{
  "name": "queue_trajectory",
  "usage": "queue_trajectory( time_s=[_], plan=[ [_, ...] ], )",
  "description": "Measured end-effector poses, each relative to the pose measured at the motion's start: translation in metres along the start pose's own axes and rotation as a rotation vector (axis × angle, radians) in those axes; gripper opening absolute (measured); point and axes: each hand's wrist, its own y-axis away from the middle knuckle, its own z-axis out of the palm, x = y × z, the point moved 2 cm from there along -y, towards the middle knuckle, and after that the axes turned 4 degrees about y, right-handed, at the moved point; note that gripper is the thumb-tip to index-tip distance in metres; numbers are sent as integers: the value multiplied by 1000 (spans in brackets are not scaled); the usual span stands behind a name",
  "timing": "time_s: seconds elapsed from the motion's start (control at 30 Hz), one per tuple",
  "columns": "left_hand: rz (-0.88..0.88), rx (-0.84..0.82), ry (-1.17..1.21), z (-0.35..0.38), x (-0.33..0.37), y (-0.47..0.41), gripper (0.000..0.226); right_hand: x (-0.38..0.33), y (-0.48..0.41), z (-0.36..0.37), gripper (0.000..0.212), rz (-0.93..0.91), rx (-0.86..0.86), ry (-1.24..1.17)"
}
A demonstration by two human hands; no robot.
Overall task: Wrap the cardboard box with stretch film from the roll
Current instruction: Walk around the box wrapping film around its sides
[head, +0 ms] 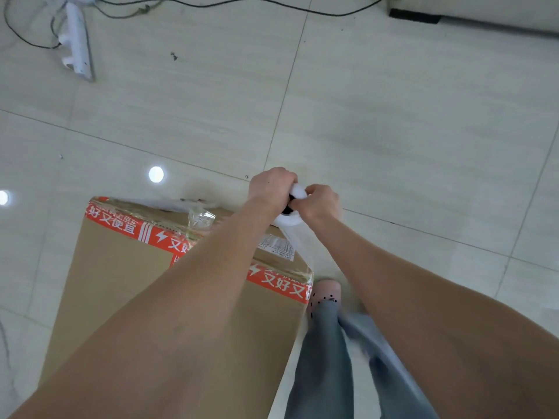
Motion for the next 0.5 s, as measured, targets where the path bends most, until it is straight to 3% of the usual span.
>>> queue_trajectory(
  time_s=[0.07, 0.17, 0.3, 0.5],
  plan=[
    [-47, 18, 39, 0, -9, -1, 26, -9, -2, 1, 13, -47, 10, 67],
    [-193, 40, 150, -4, -23, -1, 15, -22, -6, 4, 38, -129, 25, 89],
    [-402, 53, 369, -6, -38, -2, 10, -32, -8, 4, 59, -20, -26, 24],
    [-599, 100, 567, -4, -61, 4, 21, -65, -15, 12, 37, -179, -25, 131]
  ],
)
